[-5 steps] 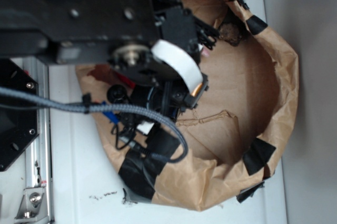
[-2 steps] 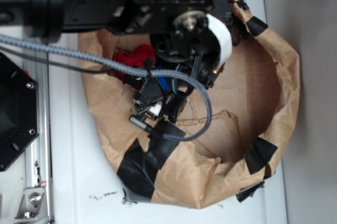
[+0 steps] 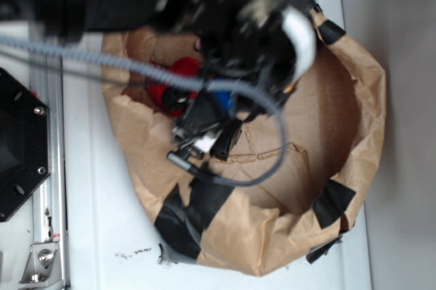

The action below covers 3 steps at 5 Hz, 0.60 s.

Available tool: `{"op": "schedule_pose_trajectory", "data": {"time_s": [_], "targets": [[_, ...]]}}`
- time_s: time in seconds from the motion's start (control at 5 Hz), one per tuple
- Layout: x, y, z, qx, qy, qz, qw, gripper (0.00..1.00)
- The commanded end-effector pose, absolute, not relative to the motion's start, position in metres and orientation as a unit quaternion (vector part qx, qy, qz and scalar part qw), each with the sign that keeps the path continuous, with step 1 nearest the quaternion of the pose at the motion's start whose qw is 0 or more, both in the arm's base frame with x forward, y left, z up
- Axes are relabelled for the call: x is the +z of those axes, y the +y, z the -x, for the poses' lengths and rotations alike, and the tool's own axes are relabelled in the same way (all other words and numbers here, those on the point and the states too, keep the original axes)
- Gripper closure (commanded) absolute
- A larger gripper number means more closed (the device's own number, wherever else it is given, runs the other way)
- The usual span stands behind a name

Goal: Grab the black box.

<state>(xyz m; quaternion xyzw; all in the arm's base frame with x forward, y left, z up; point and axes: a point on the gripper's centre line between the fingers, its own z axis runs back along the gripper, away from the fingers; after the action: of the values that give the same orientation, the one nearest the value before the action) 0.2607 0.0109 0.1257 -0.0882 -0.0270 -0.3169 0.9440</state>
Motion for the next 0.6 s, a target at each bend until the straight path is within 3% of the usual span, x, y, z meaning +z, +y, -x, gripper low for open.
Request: {"op": "schedule_pose_trajectory", "data": {"time_s": [0.0, 0.2, 0.4], "targets": [[0.16, 0.027, -0.289, -0.28, -0.04, 0.115, 0.952, 0.0], [0.124, 0.02, -0.277, -0.329, -0.047, 0.053, 0.942, 0.0], [0.088, 0.014, -0.257, -0.377, -0.051, 0.022, 0.924, 0.0]]}}
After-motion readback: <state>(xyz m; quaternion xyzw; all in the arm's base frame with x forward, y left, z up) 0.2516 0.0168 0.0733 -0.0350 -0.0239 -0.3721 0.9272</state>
